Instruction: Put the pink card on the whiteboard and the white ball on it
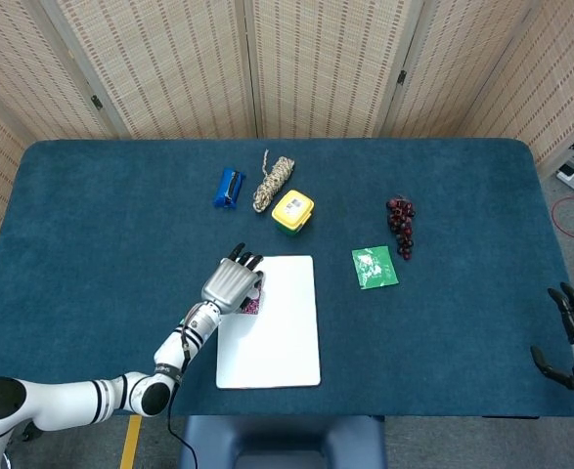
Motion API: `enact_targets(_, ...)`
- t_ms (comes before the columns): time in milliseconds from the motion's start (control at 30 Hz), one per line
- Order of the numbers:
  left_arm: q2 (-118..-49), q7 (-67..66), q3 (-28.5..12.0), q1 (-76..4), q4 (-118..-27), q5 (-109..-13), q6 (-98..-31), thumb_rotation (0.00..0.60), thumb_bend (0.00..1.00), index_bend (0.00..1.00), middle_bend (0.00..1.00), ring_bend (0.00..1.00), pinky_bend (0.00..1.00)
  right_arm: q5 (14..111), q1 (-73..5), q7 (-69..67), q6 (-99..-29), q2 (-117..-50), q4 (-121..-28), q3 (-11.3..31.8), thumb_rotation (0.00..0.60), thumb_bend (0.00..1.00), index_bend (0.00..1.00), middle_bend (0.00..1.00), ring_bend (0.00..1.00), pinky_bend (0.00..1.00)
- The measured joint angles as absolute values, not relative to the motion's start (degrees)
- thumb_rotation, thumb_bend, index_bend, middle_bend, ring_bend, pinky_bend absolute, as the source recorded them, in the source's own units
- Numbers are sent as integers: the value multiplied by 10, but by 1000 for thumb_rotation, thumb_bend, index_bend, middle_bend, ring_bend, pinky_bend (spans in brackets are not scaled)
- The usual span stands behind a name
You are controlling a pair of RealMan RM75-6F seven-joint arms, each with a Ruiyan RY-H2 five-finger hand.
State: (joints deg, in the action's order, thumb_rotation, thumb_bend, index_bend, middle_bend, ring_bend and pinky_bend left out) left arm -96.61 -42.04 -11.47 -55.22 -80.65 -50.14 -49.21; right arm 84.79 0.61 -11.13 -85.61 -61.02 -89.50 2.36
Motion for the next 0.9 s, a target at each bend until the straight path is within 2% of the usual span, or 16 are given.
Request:
enact_targets(100,-969,-426,-111,-557,-801,-488,-494,600,445,422,180,163,0,847,7,-114,-857,-610,-893,24,600,365,1,44,89,42)
enact_targets(167,-969,-428,-109,-559,-799,-480,-495,600,444,373,180,156,0,848,6,-115,-857,-610,-892,25,600,365,1,44,89,42)
enact_targets(300,-966,-436,-105,-563,-804,-458,-499,600,397,101,158,129,0,849,6,-116,-857,-610,-892,25,600,365,1,44,89,42)
enact_targets(367,-963,-433,-107,-561,-813,-456,-508,600,369,37,153,127,0,849,6,-116,-858,-610,-892,25,600,365,1,44,89,42)
enact_targets(467,-951,-411,-113,-552,-831,-457,-525,600,359,38,153,127,0,848,7,-114,-859,-607,-893,26,600,365,1,44,89,42)
enact_targets(700,-878,-352,-126,-499,-898,-459,-595,600,362,111,153,135,0,847,6,-114,-857,-603,-895,27,600,365,1,44,90,42)
enact_targets(900,-804,-310,-116,-430,-948,-467,-658,600,362,123,153,137,0,852,3,-119,-854,-600,-897,27,600,365,13,49,90,42)
